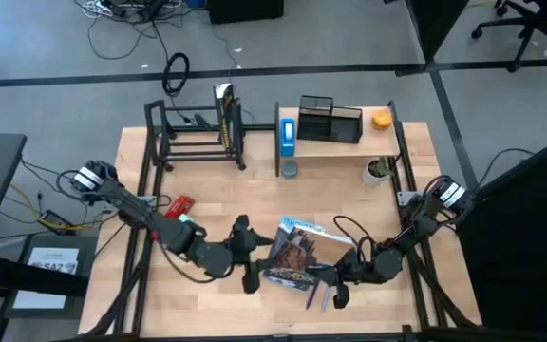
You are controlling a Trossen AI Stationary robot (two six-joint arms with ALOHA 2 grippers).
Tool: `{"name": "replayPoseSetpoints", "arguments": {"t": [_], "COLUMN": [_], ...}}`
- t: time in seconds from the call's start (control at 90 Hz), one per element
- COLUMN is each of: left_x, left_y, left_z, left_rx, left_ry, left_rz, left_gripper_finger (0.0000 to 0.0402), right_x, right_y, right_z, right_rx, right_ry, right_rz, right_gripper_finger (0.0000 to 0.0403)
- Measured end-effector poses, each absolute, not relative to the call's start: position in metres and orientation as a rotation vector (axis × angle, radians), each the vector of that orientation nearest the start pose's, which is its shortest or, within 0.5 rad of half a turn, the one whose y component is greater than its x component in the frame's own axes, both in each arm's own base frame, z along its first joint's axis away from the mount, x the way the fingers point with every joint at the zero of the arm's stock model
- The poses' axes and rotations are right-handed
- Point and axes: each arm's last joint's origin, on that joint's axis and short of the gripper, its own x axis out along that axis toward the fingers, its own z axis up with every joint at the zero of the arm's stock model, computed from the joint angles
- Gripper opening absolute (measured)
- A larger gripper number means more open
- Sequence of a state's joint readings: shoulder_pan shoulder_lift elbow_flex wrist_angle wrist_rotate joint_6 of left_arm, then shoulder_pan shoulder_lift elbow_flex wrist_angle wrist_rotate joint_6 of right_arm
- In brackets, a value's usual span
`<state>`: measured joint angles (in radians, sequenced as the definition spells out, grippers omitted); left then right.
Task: Stock shelves
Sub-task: Put the brown book on the book organizer
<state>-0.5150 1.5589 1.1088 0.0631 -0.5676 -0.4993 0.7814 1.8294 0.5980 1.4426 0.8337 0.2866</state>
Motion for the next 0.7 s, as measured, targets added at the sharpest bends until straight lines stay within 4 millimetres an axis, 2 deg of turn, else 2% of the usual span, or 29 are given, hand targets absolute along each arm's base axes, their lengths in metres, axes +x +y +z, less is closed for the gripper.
{"name": "replayPoseSetpoints", "arguments": {"t": [0.144, 0.233, 0.3, 0.433, 0.467, 0.589, 0.7], "left_x": [0.324, 0.326, 0.326, 0.326, 0.326, 0.325, 0.319], "left_y": [-0.158, -0.159, -0.159, -0.159, -0.159, -0.158, -0.156], "left_z": [0.275, 0.276, 0.275, 0.275, 0.275, 0.276, 0.282], "left_rx": [-0.333, -0.338, -0.334, -0.336, -0.341, -0.349, -0.333], "left_ry": [0.281, 0.266, 0.268, 0.270, 0.270, 0.251, 0.252], "left_rz": [0.064, 0.051, 0.050, 0.046, 0.042, 0.100, 0.142], "left_gripper_finger": [0.0201, 0.0179, 0.0145, 0.0034, 0.0018, 0.0006, 0.0004], "right_x": [0.238, 0.237, 0.237, 0.238, 0.238, 0.239, 0.238], "right_y": [0.202, 0.203, 0.203, 0.202, 0.201, 0.201, 0.201], "right_z": [0.165, 0.165, 0.165, 0.165, 0.164, 0.165, 0.163], "right_rx": [0.442, 0.439, 0.440, 0.436, 0.435, 0.434, 0.398], "right_ry": [-0.150, -0.145, -0.146, -0.143, -0.143, -0.145, -0.132], "right_rz": [-0.024, -0.018, -0.019, -0.035, -0.044, -0.055, -0.065], "right_gripper_finger": [0.0000, 0.0000, 0.0000, 0.0000, 0.0001, 0.0012, 0.0050]}}
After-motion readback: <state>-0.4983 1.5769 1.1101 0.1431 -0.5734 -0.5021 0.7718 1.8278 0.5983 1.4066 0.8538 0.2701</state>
